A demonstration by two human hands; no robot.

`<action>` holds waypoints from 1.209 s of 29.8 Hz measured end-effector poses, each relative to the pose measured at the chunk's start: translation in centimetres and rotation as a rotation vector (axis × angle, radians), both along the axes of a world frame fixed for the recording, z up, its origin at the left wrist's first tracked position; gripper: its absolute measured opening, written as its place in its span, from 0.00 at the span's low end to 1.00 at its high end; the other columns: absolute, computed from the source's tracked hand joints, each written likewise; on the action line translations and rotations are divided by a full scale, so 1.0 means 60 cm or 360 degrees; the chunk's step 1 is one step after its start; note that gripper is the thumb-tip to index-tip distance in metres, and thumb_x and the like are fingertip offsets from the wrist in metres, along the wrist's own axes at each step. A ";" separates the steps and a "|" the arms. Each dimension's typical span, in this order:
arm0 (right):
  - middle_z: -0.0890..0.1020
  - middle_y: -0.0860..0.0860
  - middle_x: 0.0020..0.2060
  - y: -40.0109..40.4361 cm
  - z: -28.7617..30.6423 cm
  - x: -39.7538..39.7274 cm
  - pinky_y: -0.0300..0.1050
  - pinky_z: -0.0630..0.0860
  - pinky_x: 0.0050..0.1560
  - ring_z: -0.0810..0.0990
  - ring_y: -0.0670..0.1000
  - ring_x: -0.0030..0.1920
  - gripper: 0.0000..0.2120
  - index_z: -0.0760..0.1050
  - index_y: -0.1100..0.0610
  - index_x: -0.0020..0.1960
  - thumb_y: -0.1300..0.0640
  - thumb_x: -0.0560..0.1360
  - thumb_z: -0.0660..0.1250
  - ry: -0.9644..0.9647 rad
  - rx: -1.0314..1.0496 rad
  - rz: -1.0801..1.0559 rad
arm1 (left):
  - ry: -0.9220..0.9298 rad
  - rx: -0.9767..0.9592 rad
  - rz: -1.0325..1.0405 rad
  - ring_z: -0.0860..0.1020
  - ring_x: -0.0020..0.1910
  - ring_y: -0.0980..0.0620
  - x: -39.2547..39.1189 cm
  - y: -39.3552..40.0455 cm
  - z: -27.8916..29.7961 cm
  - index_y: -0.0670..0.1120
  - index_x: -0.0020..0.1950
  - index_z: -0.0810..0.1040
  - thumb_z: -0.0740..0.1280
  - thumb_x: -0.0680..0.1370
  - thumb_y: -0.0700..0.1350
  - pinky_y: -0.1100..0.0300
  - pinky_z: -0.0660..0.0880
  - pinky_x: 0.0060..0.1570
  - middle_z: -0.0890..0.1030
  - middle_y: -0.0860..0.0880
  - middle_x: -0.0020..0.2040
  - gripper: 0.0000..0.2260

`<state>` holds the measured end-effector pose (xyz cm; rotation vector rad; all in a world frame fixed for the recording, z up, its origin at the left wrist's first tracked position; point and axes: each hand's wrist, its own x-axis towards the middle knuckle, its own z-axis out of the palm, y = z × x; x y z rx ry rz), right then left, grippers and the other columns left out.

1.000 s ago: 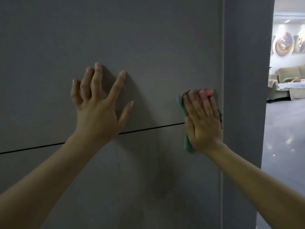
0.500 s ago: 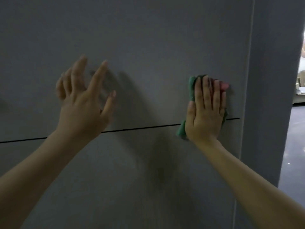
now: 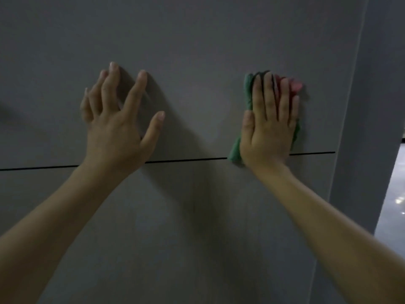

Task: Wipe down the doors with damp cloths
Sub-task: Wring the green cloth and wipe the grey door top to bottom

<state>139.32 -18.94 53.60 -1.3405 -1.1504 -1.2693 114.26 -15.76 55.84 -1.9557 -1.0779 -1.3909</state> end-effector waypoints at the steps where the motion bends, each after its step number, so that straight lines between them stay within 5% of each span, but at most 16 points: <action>1: 0.62 0.55 0.74 0.009 -0.014 -0.030 0.59 0.51 0.74 0.58 0.61 0.74 0.24 0.58 0.58 0.75 0.51 0.81 0.50 0.0061 0.0024 0.0018 | 0.0003 0.0002 -0.0001 0.49 0.76 0.41 0.001 0.000 0.000 0.54 0.77 0.57 0.53 0.76 0.62 0.45 0.46 0.72 0.51 0.41 0.78 0.30; 8: 0.62 0.48 0.71 -0.007 -0.091 -0.041 0.56 0.52 0.73 0.58 0.55 0.73 0.22 0.62 0.52 0.72 0.50 0.79 0.54 -0.1028 -0.0485 0.0191 | 0.0063 -0.0087 -0.0058 0.49 0.76 0.43 -0.020 -0.011 0.007 0.53 0.77 0.58 0.53 0.78 0.61 0.47 0.47 0.73 0.52 0.43 0.78 0.28; 11: 0.62 0.50 0.73 -0.010 -0.059 -0.008 0.56 0.50 0.73 0.59 0.56 0.74 0.23 0.59 0.53 0.74 0.52 0.80 0.53 -0.0709 -0.0385 0.0127 | -0.0018 -0.0084 -0.0095 0.52 0.76 0.45 -0.039 -0.015 0.004 0.49 0.76 0.60 0.52 0.78 0.58 0.48 0.47 0.74 0.56 0.44 0.77 0.28; 15: 0.63 0.55 0.74 0.020 -0.034 -0.076 0.60 0.51 0.73 0.59 0.61 0.74 0.24 0.58 0.57 0.75 0.51 0.81 0.50 0.0042 -0.0029 -0.0030 | -0.0159 -0.0190 0.0078 0.46 0.77 0.45 -0.050 -0.010 -0.036 0.51 0.78 0.55 0.50 0.78 0.59 0.48 0.40 0.73 0.49 0.42 0.78 0.28; 22: 0.65 0.48 0.72 0.013 -0.092 -0.101 0.57 0.53 0.73 0.58 0.56 0.74 0.23 0.62 0.52 0.74 0.51 0.79 0.56 -0.1103 -0.0523 0.0224 | -0.0223 -0.0246 0.0072 0.45 0.77 0.46 -0.049 -0.005 -0.044 0.56 0.78 0.53 0.52 0.78 0.59 0.48 0.43 0.73 0.47 0.45 0.79 0.28; 26: 0.60 0.49 0.73 0.004 -0.062 -0.044 0.57 0.50 0.74 0.57 0.56 0.74 0.24 0.59 0.52 0.75 0.51 0.80 0.53 -0.0732 -0.0390 0.0163 | -0.0194 -0.0238 -0.0060 0.47 0.77 0.49 -0.073 -0.003 -0.044 0.56 0.77 0.55 0.52 0.78 0.59 0.54 0.44 0.72 0.50 0.48 0.79 0.27; 30: 0.55 0.50 0.75 0.038 -0.033 -0.128 0.60 0.49 0.74 0.55 0.60 0.75 0.26 0.53 0.55 0.77 0.49 0.81 0.49 -0.0308 -0.0175 0.0029 | -0.0294 -0.0102 -0.0283 0.53 0.77 0.50 -0.096 -0.002 -0.068 0.48 0.76 0.61 0.53 0.79 0.55 0.53 0.49 0.74 0.57 0.46 0.77 0.26; 36: 0.63 0.49 0.74 0.061 -0.067 -0.241 0.58 0.50 0.74 0.58 0.57 0.74 0.24 0.60 0.53 0.75 0.49 0.80 0.54 -0.1049 -0.0490 0.0265 | -0.0723 -0.0309 0.0042 0.45 0.77 0.48 -0.120 -0.003 -0.136 0.51 0.77 0.58 0.51 0.78 0.56 0.51 0.39 0.73 0.47 0.44 0.78 0.27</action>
